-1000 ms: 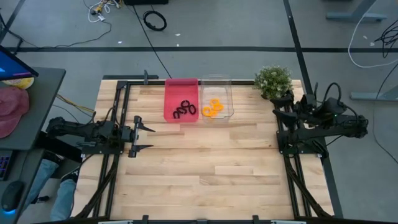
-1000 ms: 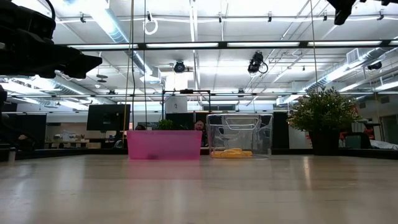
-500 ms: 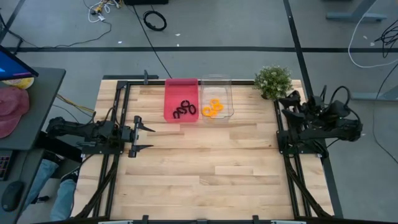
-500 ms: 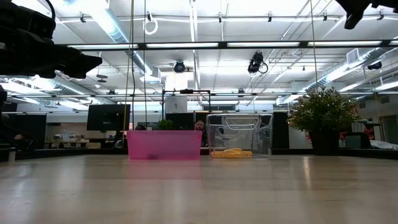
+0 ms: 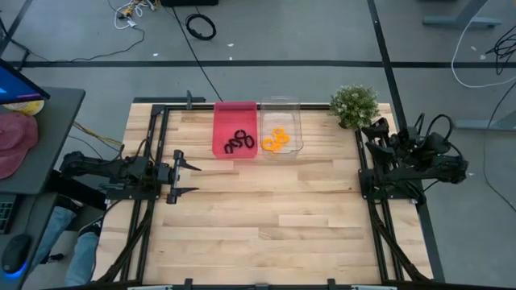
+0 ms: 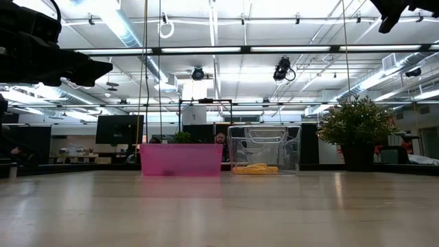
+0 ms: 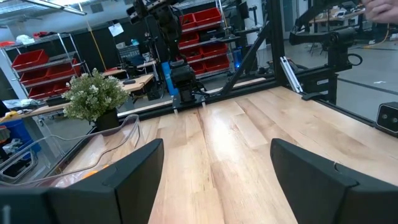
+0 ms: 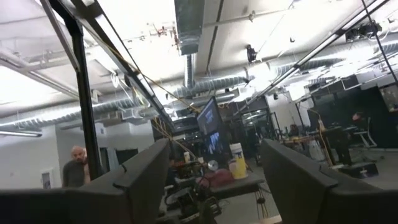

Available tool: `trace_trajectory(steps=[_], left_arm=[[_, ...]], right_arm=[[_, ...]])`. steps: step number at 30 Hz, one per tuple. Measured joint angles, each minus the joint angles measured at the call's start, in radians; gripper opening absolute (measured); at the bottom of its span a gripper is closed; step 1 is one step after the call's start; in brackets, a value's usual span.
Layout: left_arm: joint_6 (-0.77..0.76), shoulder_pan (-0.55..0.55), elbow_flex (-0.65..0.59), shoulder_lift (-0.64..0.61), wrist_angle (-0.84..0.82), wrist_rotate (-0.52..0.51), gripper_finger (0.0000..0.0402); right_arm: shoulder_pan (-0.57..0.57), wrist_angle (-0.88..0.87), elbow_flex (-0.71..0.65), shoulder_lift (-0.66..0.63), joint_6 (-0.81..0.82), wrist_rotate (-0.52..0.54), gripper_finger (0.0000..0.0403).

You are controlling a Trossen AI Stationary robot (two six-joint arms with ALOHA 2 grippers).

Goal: Sort spring keychains
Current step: Return to Home Position

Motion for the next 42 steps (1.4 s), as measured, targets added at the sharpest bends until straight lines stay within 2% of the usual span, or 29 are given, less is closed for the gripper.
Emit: trace_trajectory(steps=[11,20,34,42], left_arm=[[0.0,0.0,0.0,0.0,0.0,0.0,0.0298],[0.0,0.0,0.0,0.0,0.0,0.0,0.0298],[0.0,0.0,0.0,0.0,0.0,0.0,0.0298],[0.0,0.0,0.0,0.0,0.0,0.0,0.0298]], right_arm=[[0.0,0.231,-0.115,0.0,-0.058,-0.011,0.0257],[0.0,0.382,-0.185,0.0,-0.09,-0.087,0.0257],[0.0,0.667,-0.34,0.0,-0.121,-0.086,0.0257],[0.0,0.704,-0.362,0.0,-0.128,-0.086,0.0257]])
